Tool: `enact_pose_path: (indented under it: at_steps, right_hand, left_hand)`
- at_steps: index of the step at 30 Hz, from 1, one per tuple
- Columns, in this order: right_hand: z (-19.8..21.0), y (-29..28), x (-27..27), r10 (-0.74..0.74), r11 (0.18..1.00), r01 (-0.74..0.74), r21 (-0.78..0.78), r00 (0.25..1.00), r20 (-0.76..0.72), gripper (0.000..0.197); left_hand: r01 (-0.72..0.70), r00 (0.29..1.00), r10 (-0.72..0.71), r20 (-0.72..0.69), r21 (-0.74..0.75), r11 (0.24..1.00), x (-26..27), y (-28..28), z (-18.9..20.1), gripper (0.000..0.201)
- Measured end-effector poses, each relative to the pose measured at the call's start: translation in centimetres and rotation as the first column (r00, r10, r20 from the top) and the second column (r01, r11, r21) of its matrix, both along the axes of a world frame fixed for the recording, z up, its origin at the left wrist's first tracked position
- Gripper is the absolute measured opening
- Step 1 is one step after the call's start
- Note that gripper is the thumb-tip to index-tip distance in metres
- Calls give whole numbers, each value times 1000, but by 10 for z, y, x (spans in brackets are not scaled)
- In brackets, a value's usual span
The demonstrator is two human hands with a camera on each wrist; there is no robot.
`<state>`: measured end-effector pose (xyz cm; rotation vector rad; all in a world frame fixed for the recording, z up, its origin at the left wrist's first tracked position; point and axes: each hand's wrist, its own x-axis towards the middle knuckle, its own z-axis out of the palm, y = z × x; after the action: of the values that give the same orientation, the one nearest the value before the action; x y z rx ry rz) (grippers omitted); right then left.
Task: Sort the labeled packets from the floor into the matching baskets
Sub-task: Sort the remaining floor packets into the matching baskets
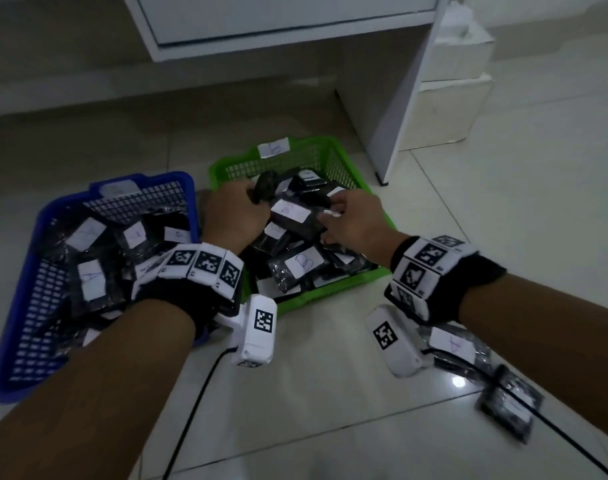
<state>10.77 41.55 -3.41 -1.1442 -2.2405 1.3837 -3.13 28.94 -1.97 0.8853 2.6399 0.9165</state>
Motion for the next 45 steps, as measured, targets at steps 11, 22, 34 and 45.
enact_pose_path:
  at_steps: [11, 22, 34, 45]
  right_hand:
    - [28, 49, 144, 49, 937, -155, 314, 947, 319, 11]
    - [-37, 73, 327, -251, 966, 144, 213, 707, 662, 60]
    - [-67, 64, 310, -380, 915, 395, 81, 776, 503, 55]
    - [16, 45, 193, -504, 847, 466, -257, 857, -106, 35]
  left_hand:
    - [662, 660, -660, -360, -136, 737, 131, 40, 5, 14]
    - [697, 373, -919, 127, -692, 188, 253, 94, -63, 77]
    - [862, 474, -788, 393, -388, 325, 222, 97, -65, 39]
    - [475, 588, -494, 640, 221, 852, 119, 63, 64, 21]
